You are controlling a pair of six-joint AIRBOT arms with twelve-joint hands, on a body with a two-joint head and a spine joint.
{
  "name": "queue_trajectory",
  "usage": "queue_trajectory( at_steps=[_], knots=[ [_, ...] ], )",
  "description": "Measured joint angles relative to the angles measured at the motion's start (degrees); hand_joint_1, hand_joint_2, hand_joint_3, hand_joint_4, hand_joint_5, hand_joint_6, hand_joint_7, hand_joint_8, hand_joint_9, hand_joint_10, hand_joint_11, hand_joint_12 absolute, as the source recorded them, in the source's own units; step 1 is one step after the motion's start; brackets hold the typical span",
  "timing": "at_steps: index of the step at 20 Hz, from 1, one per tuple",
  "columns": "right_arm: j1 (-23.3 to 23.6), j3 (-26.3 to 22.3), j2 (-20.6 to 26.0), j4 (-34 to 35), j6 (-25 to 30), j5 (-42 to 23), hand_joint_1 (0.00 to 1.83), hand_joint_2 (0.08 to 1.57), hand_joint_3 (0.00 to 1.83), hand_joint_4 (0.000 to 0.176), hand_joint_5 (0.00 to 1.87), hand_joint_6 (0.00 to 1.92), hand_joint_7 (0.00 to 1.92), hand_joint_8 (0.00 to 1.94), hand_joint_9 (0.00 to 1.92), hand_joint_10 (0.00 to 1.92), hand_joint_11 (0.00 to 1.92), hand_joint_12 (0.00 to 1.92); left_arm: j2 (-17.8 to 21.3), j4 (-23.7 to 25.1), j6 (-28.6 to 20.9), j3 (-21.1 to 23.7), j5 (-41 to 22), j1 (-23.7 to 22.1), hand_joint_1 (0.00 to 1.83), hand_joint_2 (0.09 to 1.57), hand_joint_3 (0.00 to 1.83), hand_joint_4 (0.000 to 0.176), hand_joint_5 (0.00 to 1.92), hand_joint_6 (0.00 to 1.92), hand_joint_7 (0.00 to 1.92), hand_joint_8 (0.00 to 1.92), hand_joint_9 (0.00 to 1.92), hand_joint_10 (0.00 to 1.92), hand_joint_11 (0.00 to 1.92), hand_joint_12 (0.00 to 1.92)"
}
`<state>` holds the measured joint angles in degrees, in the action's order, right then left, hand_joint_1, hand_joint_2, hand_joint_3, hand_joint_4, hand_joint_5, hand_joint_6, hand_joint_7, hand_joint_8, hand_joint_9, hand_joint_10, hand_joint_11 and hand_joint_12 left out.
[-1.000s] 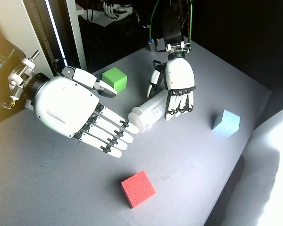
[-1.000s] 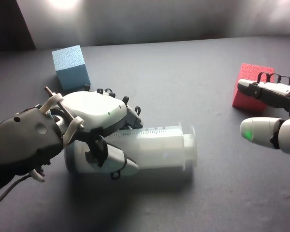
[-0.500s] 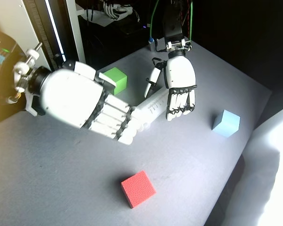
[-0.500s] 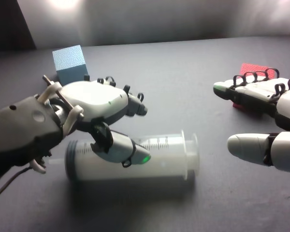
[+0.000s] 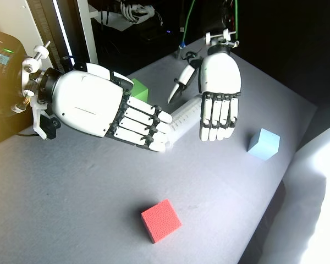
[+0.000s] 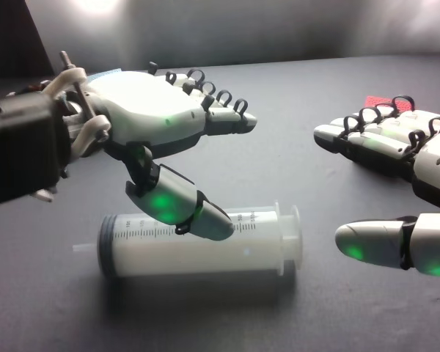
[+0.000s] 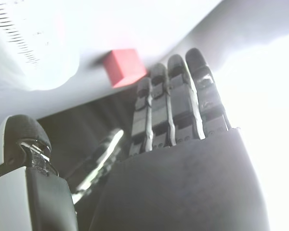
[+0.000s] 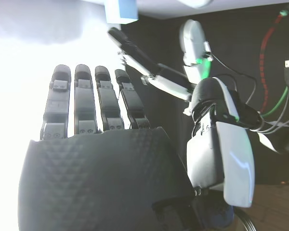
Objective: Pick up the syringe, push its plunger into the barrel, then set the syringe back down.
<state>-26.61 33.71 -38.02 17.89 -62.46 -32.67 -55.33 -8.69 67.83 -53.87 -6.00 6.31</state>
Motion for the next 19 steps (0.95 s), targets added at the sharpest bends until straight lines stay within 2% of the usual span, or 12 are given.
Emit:
queue_trajectory(
  at_steps=[1, 2, 4, 6, 9, 19],
  knots=[
    [0.0, 0.0, 0.0, 0.0, 0.0, 0.0, 0.00, 1.12, 0.00, 0.000, 0.00, 0.00, 0.00, 0.00, 0.00, 0.00, 0.00, 0.00, 0.1, 8.6, -7.5, -0.7, -1.4, 0.1, 0.23, 0.89, 0.00, 0.000, 0.03, 0.00, 0.05, 0.00, 0.02, 0.00, 0.00, 0.02],
    [0.0, 0.0, 0.0, 0.0, 0.0, 0.0, 0.00, 1.09, 0.00, 0.000, 0.00, 0.00, 0.00, 0.00, 0.00, 0.00, 0.00, 0.00, 0.3, 16.1, -15.4, -1.5, -3.2, 0.1, 0.17, 0.88, 0.00, 0.000, 0.00, 0.00, 0.02, 0.00, 0.00, 0.00, 0.00, 0.00],
    [0.0, 0.0, 0.0, 0.0, 0.0, 0.0, 0.00, 1.05, 0.00, 0.000, 0.00, 0.00, 0.00, 0.00, 0.00, 0.00, 0.00, 0.00, 1.2, 29.3, -27.9, -2.3, -4.3, -0.3, 0.13, 0.86, 0.00, 0.000, 0.01, 0.00, 0.02, 0.00, 0.00, 0.00, 0.01, 0.01],
    [0.0, 0.0, 0.0, 0.0, 0.0, 0.0, 0.00, 1.03, 0.00, 0.000, 0.00, 0.00, 0.00, 0.00, 0.00, 0.00, 0.00, 0.00, 1.8, 37.0, -35.0, -2.3, -4.8, -0.3, 0.10, 0.88, 0.00, 0.000, 0.00, 0.00, 0.00, 0.00, 0.00, 0.00, 0.00, 0.00],
    [0.0, 0.0, 0.0, 0.0, 0.0, 0.2, 0.00, 1.03, 0.00, 0.000, 0.00, 0.00, 0.00, 0.00, 0.00, 0.00, 0.00, 0.00, 2.8, 40.7, -38.0, -2.0, -5.8, -0.3, 0.10, 0.89, 0.00, 0.000, 0.00, 0.00, 0.00, 0.00, 0.00, 0.00, 0.00, 0.00],
    [0.0, 0.0, 0.0, 0.0, 0.0, 0.4, 0.00, 1.05, 0.00, 0.000, 0.00, 0.00, 0.00, 0.00, 0.00, 0.00, 0.00, 0.00, 3.1, 40.6, -38.4, -1.8, -7.1, 0.1, 0.11, 0.91, 0.00, 0.000, 0.00, 0.00, 0.01, 0.00, 0.01, 0.00, 0.00, 0.00]
  ],
)
